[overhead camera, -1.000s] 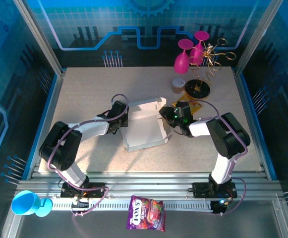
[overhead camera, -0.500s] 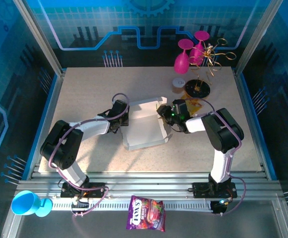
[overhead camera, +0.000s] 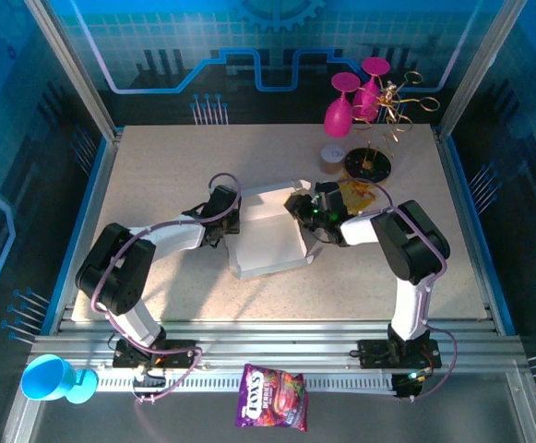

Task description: Fold the paper box

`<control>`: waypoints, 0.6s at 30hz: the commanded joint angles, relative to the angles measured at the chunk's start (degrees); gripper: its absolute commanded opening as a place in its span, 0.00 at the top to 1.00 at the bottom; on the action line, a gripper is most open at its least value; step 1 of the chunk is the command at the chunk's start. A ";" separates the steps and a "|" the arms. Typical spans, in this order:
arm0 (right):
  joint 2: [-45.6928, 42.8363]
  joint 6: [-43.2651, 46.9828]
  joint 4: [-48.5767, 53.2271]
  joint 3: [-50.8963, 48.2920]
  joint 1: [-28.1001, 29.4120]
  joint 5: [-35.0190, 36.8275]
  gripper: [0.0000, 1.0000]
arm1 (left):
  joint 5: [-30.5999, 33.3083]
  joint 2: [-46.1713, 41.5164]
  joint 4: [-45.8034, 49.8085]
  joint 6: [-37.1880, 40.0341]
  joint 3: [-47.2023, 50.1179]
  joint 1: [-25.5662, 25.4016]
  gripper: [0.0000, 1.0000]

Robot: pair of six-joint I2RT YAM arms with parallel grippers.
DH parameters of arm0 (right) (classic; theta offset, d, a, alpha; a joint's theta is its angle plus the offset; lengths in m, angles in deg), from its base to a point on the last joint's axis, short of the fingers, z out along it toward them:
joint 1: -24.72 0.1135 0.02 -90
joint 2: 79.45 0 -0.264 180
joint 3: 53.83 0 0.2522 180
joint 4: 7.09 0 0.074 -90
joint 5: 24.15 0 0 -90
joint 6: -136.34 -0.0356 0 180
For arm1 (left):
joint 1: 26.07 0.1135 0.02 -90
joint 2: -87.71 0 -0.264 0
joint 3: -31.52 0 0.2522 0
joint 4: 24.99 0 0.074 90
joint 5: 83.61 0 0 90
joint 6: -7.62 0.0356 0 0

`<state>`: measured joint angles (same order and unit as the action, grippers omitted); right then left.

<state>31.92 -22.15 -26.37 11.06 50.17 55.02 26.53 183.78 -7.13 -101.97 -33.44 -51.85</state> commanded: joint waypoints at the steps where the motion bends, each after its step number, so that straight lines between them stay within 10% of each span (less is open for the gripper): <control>1: 2.24 0.63 2.28 1.43 1.37 -1.84 0.68 | -1.68 1.23 0.57 -0.88 0.11 -0.67 1.00; 18: 3.90 3.27 20.62 3.61 1.77 -1.74 0.81 | -1.14 0.96 0.84 -0.34 0.40 -0.76 1.00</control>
<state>33.41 -19.97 -16.44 15.20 50.65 54.32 26.53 183.78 -7.24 -101.95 -33.44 -51.85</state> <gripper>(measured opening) 0.191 0.053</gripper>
